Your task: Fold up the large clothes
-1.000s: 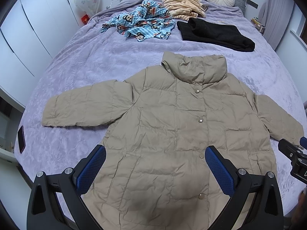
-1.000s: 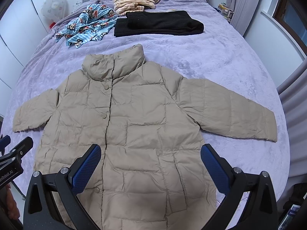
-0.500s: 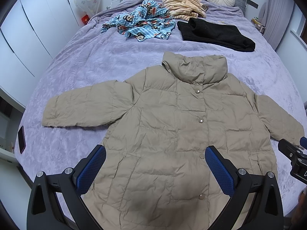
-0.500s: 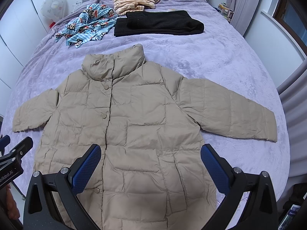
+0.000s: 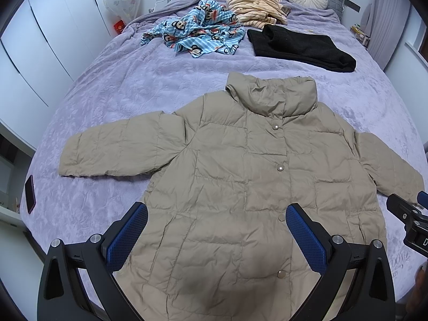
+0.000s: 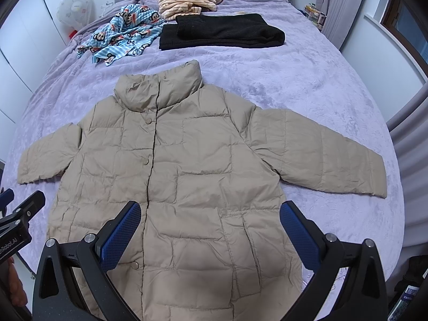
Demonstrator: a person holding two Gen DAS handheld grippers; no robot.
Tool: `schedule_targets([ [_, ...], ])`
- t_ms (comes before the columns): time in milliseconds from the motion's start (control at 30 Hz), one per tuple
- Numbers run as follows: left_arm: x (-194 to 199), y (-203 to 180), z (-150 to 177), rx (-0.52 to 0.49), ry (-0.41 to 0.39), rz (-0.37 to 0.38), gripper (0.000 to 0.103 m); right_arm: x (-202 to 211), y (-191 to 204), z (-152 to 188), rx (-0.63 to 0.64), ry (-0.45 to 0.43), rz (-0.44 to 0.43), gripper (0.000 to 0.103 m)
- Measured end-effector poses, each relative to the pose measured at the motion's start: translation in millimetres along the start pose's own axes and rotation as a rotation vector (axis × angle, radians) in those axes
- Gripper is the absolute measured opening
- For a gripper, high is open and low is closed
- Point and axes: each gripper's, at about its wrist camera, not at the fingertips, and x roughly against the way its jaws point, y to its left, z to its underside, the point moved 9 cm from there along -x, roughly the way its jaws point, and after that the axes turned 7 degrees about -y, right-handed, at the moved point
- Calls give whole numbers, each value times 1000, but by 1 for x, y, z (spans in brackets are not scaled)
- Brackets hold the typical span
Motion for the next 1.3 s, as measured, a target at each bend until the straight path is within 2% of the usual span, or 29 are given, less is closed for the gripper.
schedule_targets([
  [1300, 0, 2, 0, 1, -2, -4, 103, -1, 2, 0, 2, 0, 2, 103],
])
